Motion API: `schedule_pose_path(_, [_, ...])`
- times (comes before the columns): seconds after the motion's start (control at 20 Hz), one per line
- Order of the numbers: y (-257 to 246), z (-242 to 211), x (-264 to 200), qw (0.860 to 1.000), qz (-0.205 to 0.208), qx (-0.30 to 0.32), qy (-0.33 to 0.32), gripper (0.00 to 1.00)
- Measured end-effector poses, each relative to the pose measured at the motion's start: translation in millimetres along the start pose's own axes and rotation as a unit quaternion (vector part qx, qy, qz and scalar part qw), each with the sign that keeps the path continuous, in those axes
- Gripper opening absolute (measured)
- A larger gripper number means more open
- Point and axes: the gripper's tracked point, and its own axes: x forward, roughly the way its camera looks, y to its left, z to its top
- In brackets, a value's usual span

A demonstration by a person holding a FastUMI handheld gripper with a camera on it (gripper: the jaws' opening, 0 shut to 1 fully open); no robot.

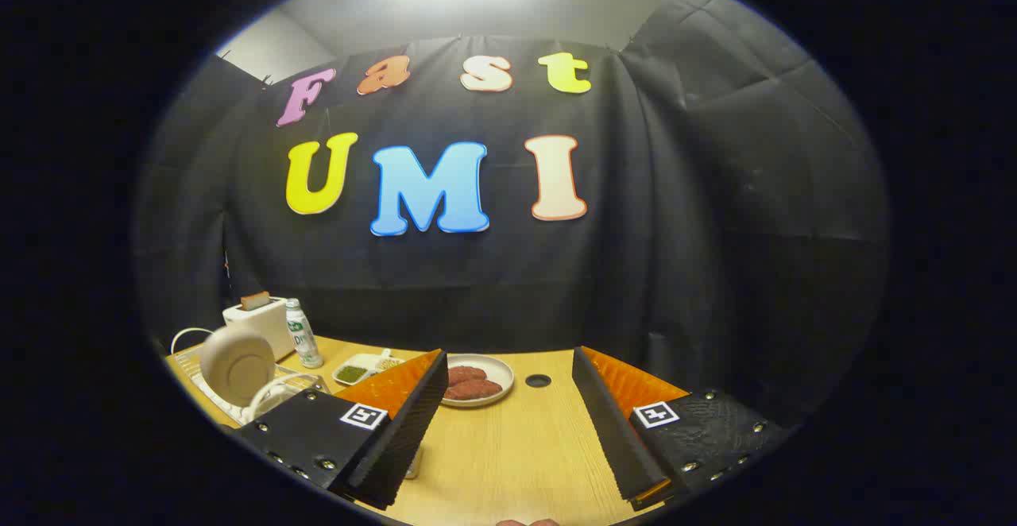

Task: Take the plate from the dish rack, then take the spoon from the basket and place it into the plate.

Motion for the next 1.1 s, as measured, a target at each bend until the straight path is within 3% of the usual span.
schedule_pose_path(0.15, [40.2,57.0,-19.0,1.000,0.010,0.009,-0.028,0.97])
schedule_pose_path(0.45, [114.5,101.5,-45.2,0.998,0.017,0.039,-0.051,0.97])
schedule_pose_path(0.95, [201.8,108.9,-37.5,0.997,0.053,0.056,-0.003,0.97])
schedule_pose_path(1.1, [218.9,85.5,-28.5,0.995,0.044,0.062,0.064,0.97])
